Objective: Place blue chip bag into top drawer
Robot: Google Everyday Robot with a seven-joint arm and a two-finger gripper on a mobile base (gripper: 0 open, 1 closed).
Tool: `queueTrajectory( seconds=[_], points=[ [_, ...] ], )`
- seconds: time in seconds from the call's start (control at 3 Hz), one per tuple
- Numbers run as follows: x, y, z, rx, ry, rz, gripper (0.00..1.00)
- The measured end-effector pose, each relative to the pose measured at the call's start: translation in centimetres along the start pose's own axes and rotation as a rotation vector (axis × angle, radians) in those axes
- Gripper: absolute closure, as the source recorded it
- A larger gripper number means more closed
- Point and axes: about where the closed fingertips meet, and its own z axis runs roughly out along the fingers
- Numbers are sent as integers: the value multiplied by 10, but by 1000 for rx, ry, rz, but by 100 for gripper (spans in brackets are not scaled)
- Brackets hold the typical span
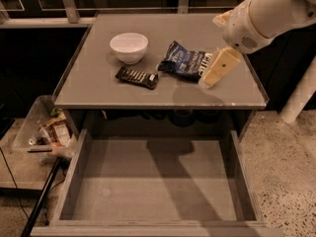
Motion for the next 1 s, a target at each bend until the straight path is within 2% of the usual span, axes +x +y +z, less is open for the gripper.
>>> queueTrajectory(
  seconds=[0.33,0.67,1.0],
  points=[
    [12,-20,24,-61,-38,-24,0],
    [31,-42,43,-96,-49,-13,0],
    [39,-54,63,-84,-15,-9,0]
  ],
)
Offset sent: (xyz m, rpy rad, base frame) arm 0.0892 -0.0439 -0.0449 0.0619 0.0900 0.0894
